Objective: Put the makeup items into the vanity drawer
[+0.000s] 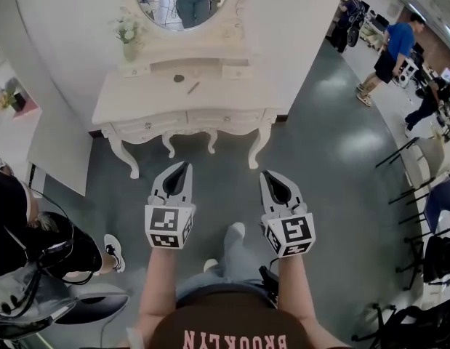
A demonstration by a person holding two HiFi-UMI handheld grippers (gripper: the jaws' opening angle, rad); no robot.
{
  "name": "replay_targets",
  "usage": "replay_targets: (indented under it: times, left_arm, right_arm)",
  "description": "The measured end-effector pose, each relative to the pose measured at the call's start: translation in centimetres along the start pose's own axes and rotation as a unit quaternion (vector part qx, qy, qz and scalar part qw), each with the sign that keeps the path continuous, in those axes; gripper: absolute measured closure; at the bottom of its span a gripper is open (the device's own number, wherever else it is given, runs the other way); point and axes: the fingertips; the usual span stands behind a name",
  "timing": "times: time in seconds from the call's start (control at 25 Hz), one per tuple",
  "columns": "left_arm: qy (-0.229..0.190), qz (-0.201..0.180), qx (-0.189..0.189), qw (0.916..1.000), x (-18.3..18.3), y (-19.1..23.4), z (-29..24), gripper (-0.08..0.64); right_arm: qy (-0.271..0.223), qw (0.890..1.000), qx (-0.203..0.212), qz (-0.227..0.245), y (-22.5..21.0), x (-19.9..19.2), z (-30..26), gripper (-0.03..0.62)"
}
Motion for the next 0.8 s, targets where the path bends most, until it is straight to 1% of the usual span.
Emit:
replay_targets:
  times: [0.2,0.36,0.52,0.8]
  left_arm:
    - [-0.001,-0.001,0.01,1.0,-0.2,0.9,-2.5,0.554]
    - [-0.003,-0.003,0.019,0.9998,-0.3,1.9,-5.6,0.554]
    - [0.002,-0.006,0.026,0.9996,-0.4,2.7,-10.6,0.554]
    - [0.011,-0.008,0.036,0.9993,0.6,4.1,-20.9,0.553]
  right_arm:
    - [-0.007,1.0,0.007,-0.001,-1.9,0.0,-2.9,0.594]
    - [-0.011,1.0,0.017,-0.003,-3.8,-0.5,-5.8,0.594]
    - [-0.009,1.0,0.022,-0.011,-7.3,-1.3,-9.5,0.594]
    - [-0.013,0.999,0.038,-0.015,-14.6,-0.3,-17.8,0.594]
Point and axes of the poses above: the fingertips, and each gripper's own axes: z backward along the fingers, y to its left, x out of its top, and after that the axes turned 10 degrees about x, right-handed
